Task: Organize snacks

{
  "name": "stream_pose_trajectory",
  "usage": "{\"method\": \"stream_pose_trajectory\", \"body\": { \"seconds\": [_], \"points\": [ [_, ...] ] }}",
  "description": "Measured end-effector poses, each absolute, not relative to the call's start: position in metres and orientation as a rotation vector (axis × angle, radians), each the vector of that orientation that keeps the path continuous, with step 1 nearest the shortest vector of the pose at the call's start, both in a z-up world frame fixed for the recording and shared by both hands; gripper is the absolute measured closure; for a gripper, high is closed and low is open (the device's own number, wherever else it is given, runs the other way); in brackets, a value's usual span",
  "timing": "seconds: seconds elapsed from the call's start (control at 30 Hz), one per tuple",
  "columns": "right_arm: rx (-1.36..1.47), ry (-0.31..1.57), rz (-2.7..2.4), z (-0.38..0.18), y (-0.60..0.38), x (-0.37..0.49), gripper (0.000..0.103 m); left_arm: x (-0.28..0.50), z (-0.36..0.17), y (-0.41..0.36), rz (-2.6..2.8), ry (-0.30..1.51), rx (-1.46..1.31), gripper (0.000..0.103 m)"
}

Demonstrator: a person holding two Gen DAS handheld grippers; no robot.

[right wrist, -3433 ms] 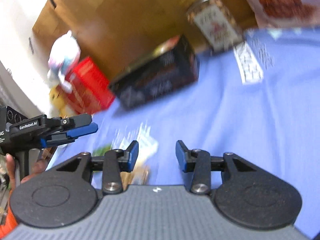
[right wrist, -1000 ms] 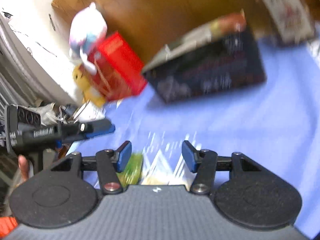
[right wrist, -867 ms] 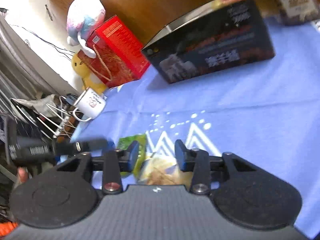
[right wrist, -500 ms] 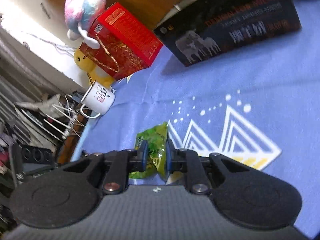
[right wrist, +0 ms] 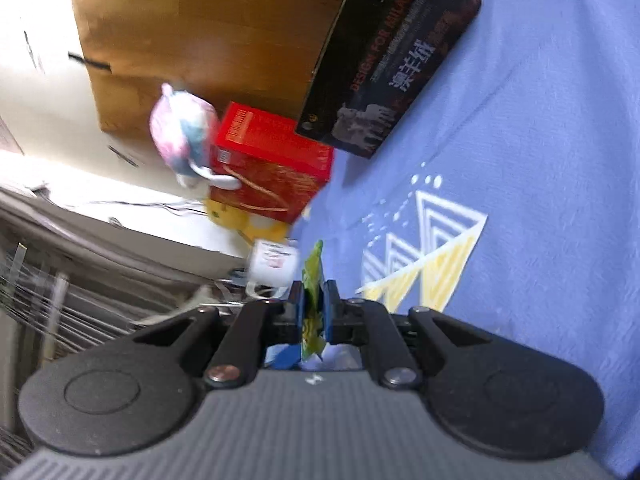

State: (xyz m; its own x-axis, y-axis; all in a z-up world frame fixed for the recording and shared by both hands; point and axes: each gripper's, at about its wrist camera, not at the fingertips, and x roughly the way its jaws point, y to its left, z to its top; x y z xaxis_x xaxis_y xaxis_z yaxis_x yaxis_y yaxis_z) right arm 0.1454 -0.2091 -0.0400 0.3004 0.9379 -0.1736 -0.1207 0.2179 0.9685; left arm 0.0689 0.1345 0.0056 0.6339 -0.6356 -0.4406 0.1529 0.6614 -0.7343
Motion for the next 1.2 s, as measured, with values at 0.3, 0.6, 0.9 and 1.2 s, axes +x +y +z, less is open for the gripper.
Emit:
{"method": "stream_pose_trajectory", "body": {
  "seconds": [0.3, 0.6, 0.9, 1.2],
  "points": [
    [0.922, 0.823, 0.898, 0.047, -0.221, 0.197, 0.091, 0.151, 0.092, 0.102, -0.531, 0.638, -0.552, 0.082],
    [0.582, 0.704, 0.759, 0.119, -0.201, 0.289, 0.091, 0.25, 0.093, 0.07, -0.484, 0.667, -0.489, 0.081],
    [0.391, 0.71, 0.659, 0.053, -0.194, 0.316, 0.08, 0.27, 0.057, 0.052, -0.442, 0.731, -0.387, 0.079],
    [0.239, 0.51, 0.529, 0.069, -0.2, 0.274, 0.06, 0.232, 0.083, 0.06, -0.409, 0.658, -0.349, 0.072]
  ]
}}
